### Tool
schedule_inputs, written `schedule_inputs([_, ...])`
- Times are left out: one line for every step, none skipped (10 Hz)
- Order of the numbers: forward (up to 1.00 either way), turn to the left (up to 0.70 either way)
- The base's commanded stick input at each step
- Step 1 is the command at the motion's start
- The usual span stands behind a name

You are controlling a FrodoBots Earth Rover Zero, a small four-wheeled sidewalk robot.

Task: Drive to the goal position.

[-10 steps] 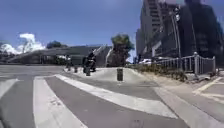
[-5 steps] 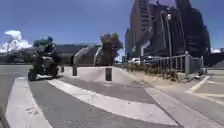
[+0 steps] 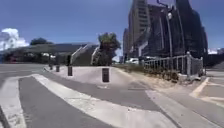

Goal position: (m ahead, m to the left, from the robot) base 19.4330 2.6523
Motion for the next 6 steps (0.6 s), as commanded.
schedule_inputs([0.45,0.00])
schedule_inputs([0.45,0.00])
schedule_inputs([0.45,0.00])
schedule_inputs([0.45,0.00])
schedule_inputs([0.45,0.00])
schedule_inputs([0.45,-0.07])
